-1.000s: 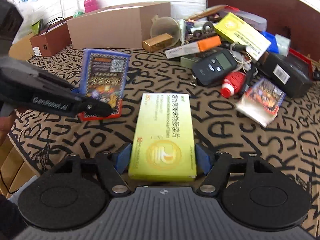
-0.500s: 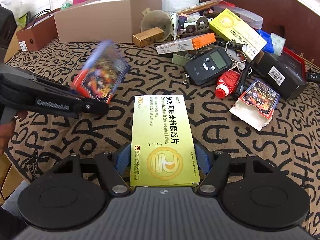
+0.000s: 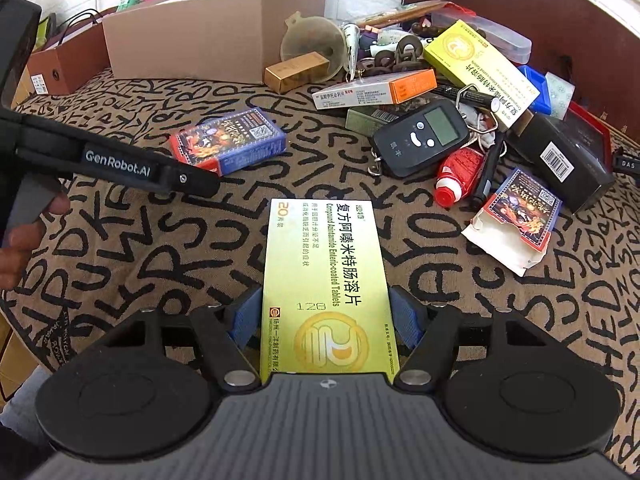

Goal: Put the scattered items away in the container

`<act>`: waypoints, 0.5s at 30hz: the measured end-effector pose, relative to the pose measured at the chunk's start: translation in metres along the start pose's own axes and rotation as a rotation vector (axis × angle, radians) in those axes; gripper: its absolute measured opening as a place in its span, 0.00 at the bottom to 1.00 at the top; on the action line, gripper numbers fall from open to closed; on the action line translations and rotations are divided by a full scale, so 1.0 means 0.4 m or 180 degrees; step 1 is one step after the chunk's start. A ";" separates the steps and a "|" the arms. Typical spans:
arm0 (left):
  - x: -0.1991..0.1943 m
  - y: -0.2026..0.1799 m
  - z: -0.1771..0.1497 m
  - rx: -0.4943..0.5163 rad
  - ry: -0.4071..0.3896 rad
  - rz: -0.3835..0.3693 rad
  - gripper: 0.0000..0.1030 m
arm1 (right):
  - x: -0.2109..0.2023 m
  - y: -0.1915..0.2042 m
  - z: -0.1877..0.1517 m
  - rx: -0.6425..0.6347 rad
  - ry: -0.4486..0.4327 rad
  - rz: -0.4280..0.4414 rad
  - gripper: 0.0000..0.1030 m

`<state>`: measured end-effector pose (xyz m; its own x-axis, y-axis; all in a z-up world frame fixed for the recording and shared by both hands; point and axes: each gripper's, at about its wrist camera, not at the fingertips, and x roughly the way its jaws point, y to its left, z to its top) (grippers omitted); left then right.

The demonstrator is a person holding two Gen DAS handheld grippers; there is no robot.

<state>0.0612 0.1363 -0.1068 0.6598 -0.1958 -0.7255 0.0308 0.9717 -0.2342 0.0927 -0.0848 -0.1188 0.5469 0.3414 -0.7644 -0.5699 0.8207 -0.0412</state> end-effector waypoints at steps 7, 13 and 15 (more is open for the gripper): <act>-0.054 -0.032 0.007 0.0730 -0.0357 0.0468 0.88 | 0.017 -0.004 0.011 0.0015 0.0017 -0.0046 0.72; 0.061 -0.048 0.075 0.0975 -0.0111 0.0255 0.87 | 0.012 0.001 0.009 0.0020 0.0024 -0.0061 0.75; 0.110 -0.045 0.073 0.0971 0.0080 0.0329 0.75 | 0.013 -0.002 0.006 0.0033 0.0052 -0.0088 0.75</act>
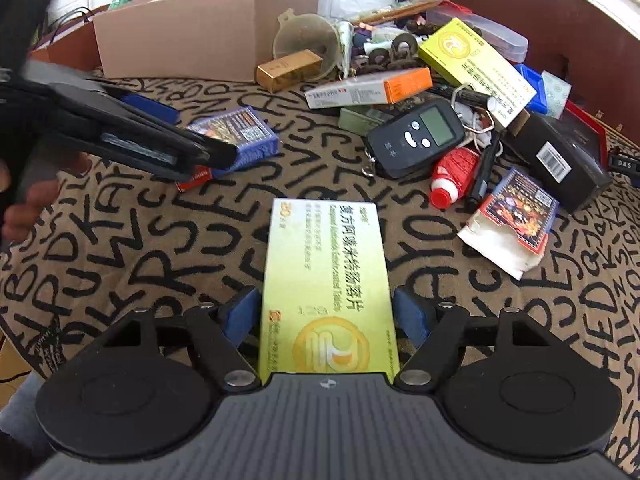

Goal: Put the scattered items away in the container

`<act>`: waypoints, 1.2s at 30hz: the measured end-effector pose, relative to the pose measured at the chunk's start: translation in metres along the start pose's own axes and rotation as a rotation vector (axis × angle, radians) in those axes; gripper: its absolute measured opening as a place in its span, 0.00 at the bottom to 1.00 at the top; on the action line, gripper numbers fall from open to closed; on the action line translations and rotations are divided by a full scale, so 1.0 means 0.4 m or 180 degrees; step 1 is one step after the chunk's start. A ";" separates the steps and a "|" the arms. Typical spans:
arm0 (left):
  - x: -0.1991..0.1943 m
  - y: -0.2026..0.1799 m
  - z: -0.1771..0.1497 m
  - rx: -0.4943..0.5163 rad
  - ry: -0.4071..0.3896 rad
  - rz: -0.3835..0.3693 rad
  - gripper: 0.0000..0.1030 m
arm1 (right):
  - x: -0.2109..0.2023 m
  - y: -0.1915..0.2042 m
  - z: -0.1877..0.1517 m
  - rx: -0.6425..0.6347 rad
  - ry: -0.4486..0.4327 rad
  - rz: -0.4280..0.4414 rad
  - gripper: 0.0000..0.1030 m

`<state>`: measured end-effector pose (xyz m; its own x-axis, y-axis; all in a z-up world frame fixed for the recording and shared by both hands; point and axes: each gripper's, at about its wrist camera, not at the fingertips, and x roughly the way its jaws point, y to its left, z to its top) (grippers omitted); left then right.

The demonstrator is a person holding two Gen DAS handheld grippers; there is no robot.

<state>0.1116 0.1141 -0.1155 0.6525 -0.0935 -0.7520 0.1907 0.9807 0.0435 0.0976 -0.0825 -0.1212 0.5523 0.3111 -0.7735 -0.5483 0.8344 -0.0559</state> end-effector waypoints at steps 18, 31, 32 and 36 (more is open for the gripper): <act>-0.030 -0.001 -0.051 0.0000 -0.0062 0.0005 0.60 | 0.041 0.018 0.028 0.0015 0.0069 0.0150 0.68; -0.240 0.083 -0.063 -0.0333 -0.0539 0.0253 0.59 | -0.031 0.079 0.149 0.0064 -0.0263 0.0639 0.68; -0.258 0.094 -0.049 -0.0360 -0.0596 0.0272 0.59 | -0.039 0.085 0.171 0.0061 -0.0314 0.0685 0.68; -0.309 0.146 0.010 -0.0464 -0.0763 0.0392 0.60 | -0.066 0.106 0.276 0.0082 -0.0506 0.0901 0.68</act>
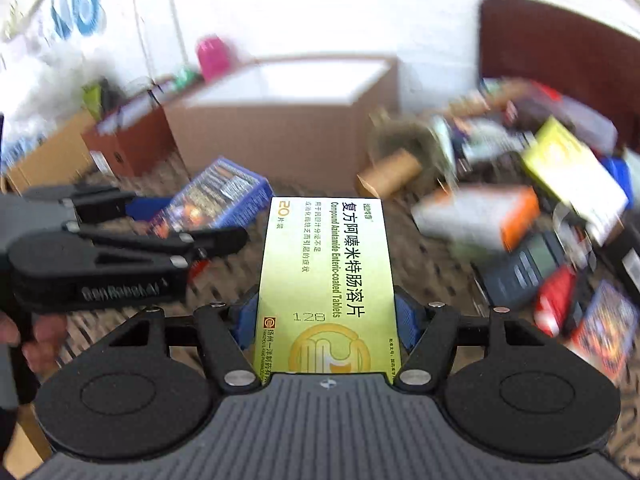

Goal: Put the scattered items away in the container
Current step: 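Carry card box and yellow medicine box into the cardboard box and open both grippers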

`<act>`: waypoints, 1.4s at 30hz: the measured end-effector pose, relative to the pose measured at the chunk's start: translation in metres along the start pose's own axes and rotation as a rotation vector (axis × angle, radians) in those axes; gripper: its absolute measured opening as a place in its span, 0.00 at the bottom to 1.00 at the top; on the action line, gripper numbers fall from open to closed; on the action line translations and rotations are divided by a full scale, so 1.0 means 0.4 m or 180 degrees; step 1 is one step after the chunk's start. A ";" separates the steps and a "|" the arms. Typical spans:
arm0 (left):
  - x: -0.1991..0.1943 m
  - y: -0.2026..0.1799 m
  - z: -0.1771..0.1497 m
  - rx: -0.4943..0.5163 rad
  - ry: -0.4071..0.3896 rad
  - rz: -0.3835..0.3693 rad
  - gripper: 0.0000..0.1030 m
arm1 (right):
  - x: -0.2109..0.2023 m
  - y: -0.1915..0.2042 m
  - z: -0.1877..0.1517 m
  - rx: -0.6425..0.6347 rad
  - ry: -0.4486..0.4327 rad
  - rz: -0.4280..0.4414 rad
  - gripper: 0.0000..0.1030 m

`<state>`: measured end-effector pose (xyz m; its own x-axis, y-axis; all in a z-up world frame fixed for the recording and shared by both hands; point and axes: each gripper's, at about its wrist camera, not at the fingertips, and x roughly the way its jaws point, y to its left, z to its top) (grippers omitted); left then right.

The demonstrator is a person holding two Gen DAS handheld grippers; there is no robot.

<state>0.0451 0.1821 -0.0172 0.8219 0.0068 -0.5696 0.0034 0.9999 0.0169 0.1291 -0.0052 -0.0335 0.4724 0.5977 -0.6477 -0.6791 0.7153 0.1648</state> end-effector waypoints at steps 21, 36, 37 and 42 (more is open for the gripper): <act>0.328 0.481 0.388 -0.0770 0.0310 0.0444 0.60 | 0.427 0.074 0.532 -0.0377 0.0165 -0.0523 0.68; 0.533 0.584 0.350 -0.0418 0.0629 0.0498 0.88 | 0.780 0.066 0.549 -0.0499 0.0852 -0.0436 0.72; 0.531 0.582 0.350 -0.0451 0.0635 0.0385 0.92 | 0.787 0.074 0.548 -0.0560 0.0892 -0.0426 0.83; 0.507 0.580 0.357 -0.0621 0.0554 0.0372 0.99 | 0.759 0.091 0.544 -0.0719 0.0761 -0.0528 0.87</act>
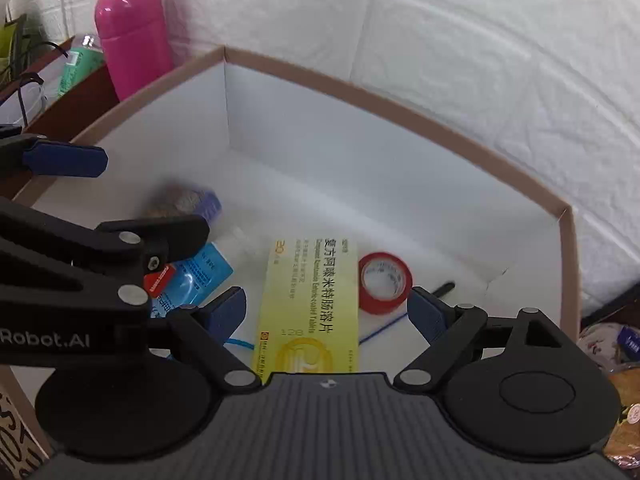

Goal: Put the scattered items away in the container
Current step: 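Carry card box and yellow medicine box into the cardboard box and open both grippers, then withdraw both tools from the box back toward the pile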

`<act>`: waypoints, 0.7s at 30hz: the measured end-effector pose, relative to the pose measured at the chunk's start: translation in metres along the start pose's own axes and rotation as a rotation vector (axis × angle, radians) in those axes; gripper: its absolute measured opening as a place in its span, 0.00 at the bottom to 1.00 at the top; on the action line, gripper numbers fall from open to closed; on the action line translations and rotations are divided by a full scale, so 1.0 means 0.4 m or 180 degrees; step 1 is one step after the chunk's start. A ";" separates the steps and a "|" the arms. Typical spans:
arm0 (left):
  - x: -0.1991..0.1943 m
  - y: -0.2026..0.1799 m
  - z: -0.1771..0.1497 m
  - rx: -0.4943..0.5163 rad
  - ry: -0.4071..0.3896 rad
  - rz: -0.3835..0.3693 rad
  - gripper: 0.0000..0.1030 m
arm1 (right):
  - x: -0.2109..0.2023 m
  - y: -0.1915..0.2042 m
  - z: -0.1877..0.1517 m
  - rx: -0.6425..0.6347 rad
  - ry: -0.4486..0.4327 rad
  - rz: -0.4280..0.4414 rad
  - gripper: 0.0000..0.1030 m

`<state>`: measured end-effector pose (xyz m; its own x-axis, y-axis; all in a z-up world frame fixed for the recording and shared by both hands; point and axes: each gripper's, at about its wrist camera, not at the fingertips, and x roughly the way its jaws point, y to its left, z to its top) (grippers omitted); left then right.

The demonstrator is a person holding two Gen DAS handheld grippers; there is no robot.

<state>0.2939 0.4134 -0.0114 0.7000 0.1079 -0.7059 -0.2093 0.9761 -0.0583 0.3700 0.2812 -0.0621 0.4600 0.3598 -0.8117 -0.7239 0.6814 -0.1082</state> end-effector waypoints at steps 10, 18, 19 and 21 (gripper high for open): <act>-0.093 -0.032 -0.016 -0.0051 0.0003 0.0163 1.00 | -0.099 -0.035 -0.026 0.0188 0.0029 -0.0004 0.94; -0.248 -0.119 -0.069 -0.0206 -0.0241 0.0064 1.00 | -0.261 -0.040 -0.082 0.0046 -0.0168 -0.0058 0.94; -0.273 -0.133 -0.078 -0.0224 -0.0301 0.0022 1.00 | -0.289 -0.045 -0.097 0.0054 -0.0222 -0.0067 0.94; -0.321 -0.162 -0.099 -0.0288 -0.0380 -0.0102 1.00 | -0.345 -0.060 -0.127 0.0066 -0.0320 -0.0034 0.94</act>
<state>0.1906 0.3287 0.0551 0.7823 0.1040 -0.6142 -0.2425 0.9590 -0.1465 0.2977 0.1826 0.0234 0.5178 0.4138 -0.7488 -0.7083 0.6982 -0.1040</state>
